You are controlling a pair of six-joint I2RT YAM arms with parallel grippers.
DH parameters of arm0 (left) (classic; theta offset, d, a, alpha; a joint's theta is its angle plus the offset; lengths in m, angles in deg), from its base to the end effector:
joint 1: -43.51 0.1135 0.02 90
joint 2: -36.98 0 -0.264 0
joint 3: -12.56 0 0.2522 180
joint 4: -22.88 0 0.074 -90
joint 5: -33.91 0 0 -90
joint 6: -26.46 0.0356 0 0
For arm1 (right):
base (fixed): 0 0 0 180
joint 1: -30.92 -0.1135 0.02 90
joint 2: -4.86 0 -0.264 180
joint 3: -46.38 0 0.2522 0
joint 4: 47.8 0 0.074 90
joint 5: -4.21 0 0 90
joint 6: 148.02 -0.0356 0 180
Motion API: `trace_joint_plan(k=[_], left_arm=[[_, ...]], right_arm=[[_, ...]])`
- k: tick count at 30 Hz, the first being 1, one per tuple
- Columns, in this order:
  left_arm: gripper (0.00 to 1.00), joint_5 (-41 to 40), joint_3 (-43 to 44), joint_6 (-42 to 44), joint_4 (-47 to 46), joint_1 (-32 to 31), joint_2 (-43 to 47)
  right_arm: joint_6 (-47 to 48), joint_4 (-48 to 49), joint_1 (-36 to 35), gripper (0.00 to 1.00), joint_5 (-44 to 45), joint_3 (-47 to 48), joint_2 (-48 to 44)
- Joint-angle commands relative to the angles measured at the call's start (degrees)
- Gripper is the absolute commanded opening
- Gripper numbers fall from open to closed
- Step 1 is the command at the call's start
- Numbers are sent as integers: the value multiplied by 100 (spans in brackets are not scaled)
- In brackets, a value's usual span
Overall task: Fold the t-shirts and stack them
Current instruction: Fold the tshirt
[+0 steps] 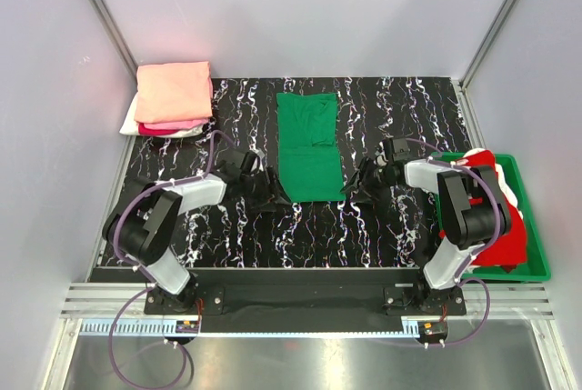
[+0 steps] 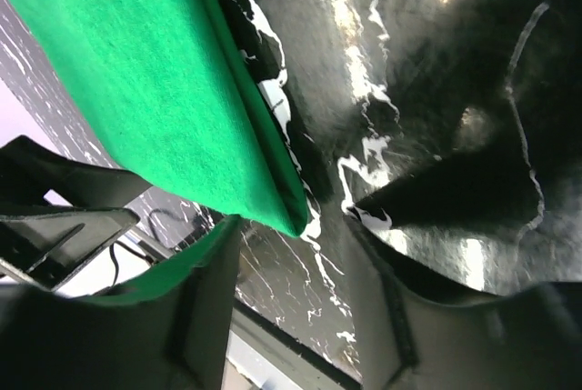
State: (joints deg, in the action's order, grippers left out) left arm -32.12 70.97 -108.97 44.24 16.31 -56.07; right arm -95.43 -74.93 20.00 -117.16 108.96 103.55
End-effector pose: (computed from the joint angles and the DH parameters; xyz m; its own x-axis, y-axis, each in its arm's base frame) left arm 0.2612 -0.1505 0.1455 -0.9590 -0.2391 -0.1525 -0.0904 0.7674 -0.6347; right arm 0.3015 0.0770 0.1326 -0.9345 0.3480 -0.0753 0.2213 0.7334 0.6427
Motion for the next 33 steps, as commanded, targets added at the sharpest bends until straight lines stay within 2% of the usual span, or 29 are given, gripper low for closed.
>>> trace_joint_plan(k=[1,8,10,13,15,20,21,23,24,29,33], left_arm=[[64,-94,115,-168,-443,-66,-256],[56,-155,229,-238,-584,-136,-617],[54,-155,255,-247,-601,-136,-643],[49,-234,264,-247,-593,-136,-661],[40,-287,273,-238,-575,-136,-679],[15,-296,247,-265,-654,-180,-697],[9,-287,238,-273,-645,-198,-662],[5,-366,229,-247,-506,-285,-496],[0,-401,212,-238,-452,-321,-416],[0,-656,-34,-326,30,-847,478],[0,-893,-508,-860,189,-1471,1323]], right_arm=[[14,255,-95,52,44,-74,176],[-21,466,-147,38,-35,-109,448],[-38,519,-165,30,-53,-118,484],[-56,545,-165,27,-44,-118,519],[-47,537,-165,24,-44,-109,528],[-56,449,-165,0,-44,-83,423],[-56,405,-174,0,-35,-92,370],[-39,265,-165,0,17,-144,142],[-30,195,-174,0,52,-205,54],[-4,-385,-174,0,167,-592,-980],[93,-974,-182,0,193,-1109,-2010]])
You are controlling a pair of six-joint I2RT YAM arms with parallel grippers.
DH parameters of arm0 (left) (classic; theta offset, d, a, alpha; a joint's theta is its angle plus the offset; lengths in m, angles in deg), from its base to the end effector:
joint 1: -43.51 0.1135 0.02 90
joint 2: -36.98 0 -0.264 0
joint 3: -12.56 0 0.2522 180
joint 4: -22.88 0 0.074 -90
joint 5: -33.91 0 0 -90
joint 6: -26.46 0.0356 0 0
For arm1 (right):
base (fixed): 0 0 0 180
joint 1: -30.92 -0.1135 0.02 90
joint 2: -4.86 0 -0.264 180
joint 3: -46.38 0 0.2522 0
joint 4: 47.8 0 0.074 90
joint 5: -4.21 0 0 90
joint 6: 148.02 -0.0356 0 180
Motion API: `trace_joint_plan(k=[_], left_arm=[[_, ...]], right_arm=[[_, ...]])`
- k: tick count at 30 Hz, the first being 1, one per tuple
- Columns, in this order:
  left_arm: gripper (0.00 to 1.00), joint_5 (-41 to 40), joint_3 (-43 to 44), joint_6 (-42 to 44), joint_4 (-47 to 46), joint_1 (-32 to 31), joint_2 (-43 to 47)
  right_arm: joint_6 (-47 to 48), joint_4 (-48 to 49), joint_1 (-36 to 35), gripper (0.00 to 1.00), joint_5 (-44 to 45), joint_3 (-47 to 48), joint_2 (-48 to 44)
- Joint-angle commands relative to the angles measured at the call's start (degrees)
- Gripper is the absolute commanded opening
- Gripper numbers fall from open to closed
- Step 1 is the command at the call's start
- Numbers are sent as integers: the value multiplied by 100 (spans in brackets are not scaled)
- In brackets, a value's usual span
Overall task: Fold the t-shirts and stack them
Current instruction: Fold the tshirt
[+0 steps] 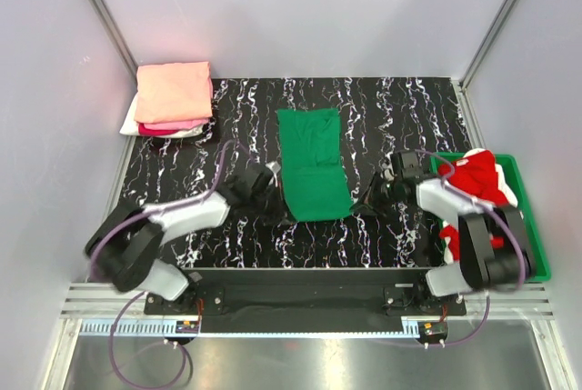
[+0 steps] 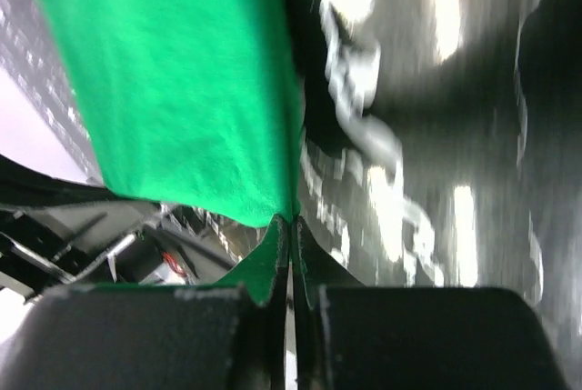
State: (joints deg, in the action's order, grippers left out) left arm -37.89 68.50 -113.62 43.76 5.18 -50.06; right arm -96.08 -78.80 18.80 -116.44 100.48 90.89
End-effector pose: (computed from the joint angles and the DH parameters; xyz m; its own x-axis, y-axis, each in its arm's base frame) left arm 0.2196 -0.1878 0.1619 -0.9642 -0.1665 -0.2065 0.0010 0.7764 -0.6303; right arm 0.2537 0.0730 0.1503 -0.9367 0.3413 -0.0785 0.2159 0.7392 0.6380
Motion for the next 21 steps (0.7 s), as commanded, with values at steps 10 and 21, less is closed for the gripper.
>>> trace_joint_plan(k=[10,21], left_arm=[[4,-1151,-308,-1215,2123,-1661,3174],[8,-924,1592,279,3429,-414,2421]], right_arm=[[-430,-2520,-150,0,6,-352,-3821],[-44,-2399,-150,0,341,1598,-2242]])
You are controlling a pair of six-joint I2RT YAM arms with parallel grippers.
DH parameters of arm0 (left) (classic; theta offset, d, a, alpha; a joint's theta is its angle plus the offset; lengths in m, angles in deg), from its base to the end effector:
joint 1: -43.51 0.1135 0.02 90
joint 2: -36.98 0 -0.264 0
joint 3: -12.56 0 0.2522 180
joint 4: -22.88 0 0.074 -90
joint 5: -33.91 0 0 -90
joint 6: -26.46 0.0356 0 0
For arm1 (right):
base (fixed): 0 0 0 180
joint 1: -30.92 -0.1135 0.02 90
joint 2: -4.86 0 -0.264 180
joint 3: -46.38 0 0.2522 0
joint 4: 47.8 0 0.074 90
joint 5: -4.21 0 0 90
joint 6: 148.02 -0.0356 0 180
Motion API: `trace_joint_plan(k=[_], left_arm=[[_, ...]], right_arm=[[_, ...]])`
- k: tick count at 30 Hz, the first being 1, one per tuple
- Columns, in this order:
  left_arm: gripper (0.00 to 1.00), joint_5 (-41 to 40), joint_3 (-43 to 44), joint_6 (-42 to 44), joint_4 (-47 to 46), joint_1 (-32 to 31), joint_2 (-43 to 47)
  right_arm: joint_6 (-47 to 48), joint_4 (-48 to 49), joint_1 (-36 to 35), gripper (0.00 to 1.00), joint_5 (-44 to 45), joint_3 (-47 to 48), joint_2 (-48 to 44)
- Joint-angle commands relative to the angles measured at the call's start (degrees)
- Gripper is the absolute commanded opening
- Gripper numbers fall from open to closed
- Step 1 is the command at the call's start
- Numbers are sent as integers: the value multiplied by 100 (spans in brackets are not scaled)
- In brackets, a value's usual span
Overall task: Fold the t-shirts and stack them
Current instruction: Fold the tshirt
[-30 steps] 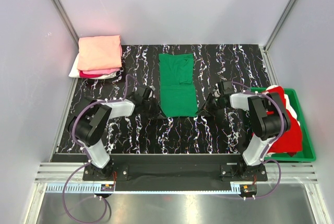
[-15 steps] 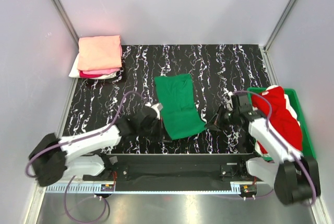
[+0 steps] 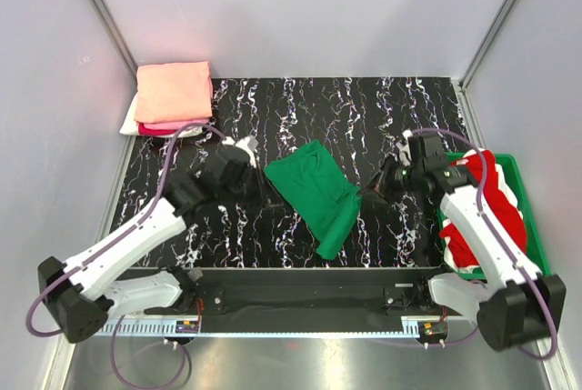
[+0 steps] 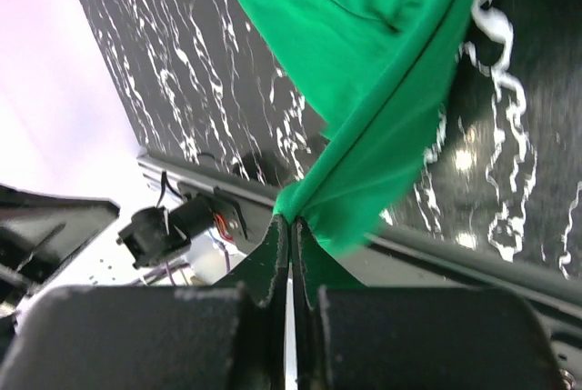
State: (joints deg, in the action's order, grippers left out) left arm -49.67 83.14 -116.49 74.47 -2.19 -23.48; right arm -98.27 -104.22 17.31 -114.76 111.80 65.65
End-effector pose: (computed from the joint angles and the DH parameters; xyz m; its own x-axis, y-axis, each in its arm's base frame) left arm 0.1509 -0.1603 0.3151 -0.8930 -0.2205 -0.3924 0.0946 0.7603 -0.6426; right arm 0.1977 0.0656 0.2817 -0.9040 0.3627 -0.2262 0.1141 0.7146 0.6901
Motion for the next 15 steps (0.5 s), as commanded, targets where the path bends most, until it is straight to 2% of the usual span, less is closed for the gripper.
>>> trace_joint_plan(k=[1,4,7,8,12,13,15], left_arm=[[7,377,163,619,279,568,-377],[6,650,294,760,208,763,-597],[24,835,138,637,-255,571,-633],[29,826,-168,558,-458,448,-607],[50,844,-933,50,-1670,-342,-571],[52,792,-1075,-22,-2143,-657,-589],[55,476,-1312,-93,-2463,-1018,-694]], right_arm=[[184,230,-2,0,164,564,562],[298,258,-2,0,129,907,1038],[360,275,-2,0,155,978,1180],[395,258,-2,0,190,960,1163],[360,222,-10,0,313,514,847],[343,231,-2,0,296,407,664],[290,240,-2,0,287,92,504]])
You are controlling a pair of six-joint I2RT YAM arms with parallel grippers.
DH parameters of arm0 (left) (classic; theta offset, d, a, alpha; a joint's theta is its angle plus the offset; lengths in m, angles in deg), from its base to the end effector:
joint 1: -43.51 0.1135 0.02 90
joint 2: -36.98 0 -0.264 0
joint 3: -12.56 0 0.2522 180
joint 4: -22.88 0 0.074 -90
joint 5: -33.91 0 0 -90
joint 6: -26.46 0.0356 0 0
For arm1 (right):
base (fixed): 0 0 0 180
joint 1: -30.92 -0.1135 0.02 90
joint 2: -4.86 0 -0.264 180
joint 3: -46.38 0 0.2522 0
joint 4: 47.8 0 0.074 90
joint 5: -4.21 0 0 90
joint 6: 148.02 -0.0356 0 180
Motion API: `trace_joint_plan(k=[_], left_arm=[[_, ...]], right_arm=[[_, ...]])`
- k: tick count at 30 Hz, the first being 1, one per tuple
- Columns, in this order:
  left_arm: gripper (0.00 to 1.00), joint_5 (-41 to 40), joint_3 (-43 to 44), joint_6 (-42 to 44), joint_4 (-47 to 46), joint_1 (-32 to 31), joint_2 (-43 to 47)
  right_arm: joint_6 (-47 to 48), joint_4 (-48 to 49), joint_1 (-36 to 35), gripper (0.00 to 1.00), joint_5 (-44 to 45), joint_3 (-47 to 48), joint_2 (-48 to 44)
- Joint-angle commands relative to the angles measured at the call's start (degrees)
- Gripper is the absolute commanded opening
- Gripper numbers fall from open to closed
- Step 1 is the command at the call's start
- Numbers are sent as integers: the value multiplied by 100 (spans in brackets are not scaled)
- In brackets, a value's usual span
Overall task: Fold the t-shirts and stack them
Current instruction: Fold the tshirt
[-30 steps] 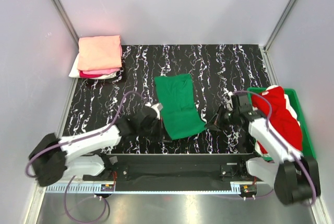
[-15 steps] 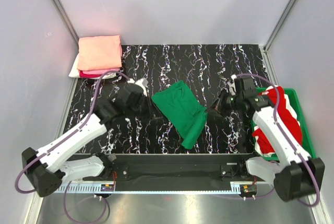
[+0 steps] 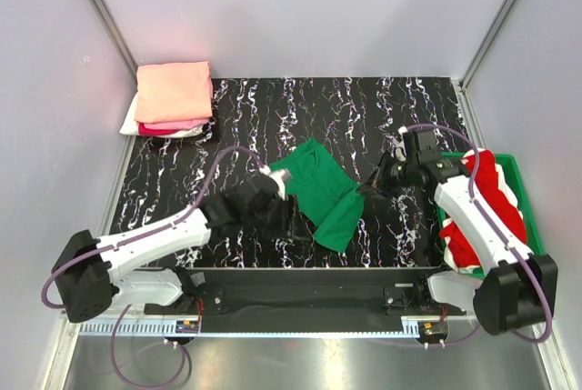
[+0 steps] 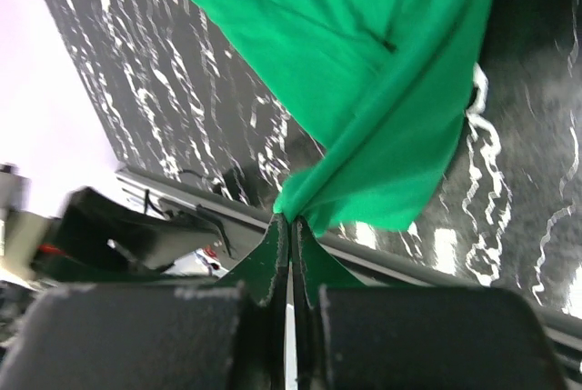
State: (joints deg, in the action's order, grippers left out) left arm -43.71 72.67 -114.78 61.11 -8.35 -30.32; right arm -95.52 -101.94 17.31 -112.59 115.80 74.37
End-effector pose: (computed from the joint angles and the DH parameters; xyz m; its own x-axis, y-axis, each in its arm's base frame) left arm 0.1451 -0.1972 0.2480 -0.9469 -0.0274 -0.3204 0.1961 0.7404 -0.6429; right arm 0.2311 0.0725 0.2746 -0.9094 0.3389 -0.2410 0.1102 0.7553 0.6461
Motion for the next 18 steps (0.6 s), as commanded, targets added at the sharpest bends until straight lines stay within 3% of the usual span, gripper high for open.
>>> trace_joint_plan(k=[1,5,18], left_arm=[[57,-200,-327,-263,-1372,-491,-176],[62,-446,-355,-115,-2033,-878,-860],[60,-1598,-29,598,-2262,-1204,-2172]], right_arm=[[-3,56,-2,0,36,-414,-482],[-56,66,-2,0,-9,-731,-702],[102,-119,25,0,70,-495,-685]])
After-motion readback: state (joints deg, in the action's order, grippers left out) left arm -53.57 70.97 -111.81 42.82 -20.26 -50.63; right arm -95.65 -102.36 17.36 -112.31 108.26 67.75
